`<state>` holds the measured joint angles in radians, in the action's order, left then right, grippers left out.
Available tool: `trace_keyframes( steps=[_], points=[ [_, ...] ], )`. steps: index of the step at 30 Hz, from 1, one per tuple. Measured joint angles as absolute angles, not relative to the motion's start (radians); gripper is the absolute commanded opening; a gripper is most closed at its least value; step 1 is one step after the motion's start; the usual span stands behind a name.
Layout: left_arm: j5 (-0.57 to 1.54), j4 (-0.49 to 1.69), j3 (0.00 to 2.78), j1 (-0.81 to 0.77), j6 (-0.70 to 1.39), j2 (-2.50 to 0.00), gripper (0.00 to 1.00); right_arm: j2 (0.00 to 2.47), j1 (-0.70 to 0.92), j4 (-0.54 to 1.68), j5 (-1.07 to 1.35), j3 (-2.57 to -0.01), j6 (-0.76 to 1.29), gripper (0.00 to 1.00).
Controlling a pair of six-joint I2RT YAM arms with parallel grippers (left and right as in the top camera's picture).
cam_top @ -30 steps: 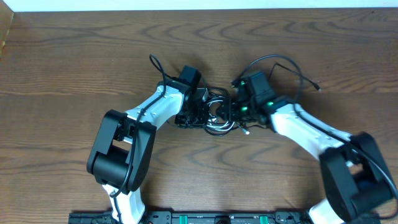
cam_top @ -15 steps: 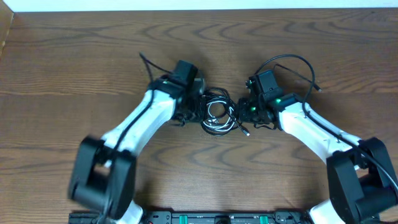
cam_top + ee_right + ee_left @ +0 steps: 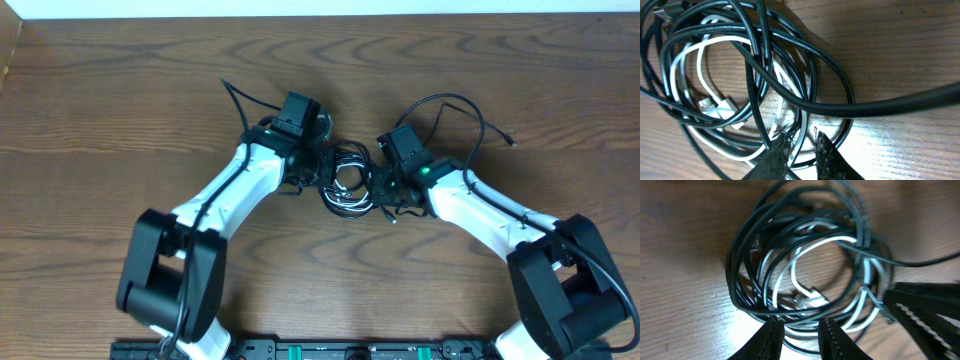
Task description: Untangle cables
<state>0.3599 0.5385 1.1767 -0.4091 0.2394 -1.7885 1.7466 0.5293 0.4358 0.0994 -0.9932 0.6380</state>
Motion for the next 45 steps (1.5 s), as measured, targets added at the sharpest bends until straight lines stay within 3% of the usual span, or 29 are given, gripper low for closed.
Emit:
trace_keyframes(
  steps=[12, 31, 38, 45],
  points=[
    [0.335, 0.468, 1.177, -0.41, 0.239, -1.833, 0.29, 1.747, 0.601, 0.43, -0.058, -0.993, 0.709, 0.16],
    [0.242, 0.434, 1.177, -0.41, 0.239, -1.896, 0.29, 1.804, 0.603, 0.395, -0.109, -0.994, 0.743, 0.17],
    [0.211, 0.427, 1.177, -0.414, 0.239, -1.904, 0.29, 1.807, 0.603, 0.389, -0.109, -0.994, 0.752, 0.01],
    [0.206, 0.426, 1.177, -0.415, 0.239, -1.905, 0.29, 1.805, 0.599, 0.406, -0.109, -0.999, 0.746, 0.01]
  ],
)
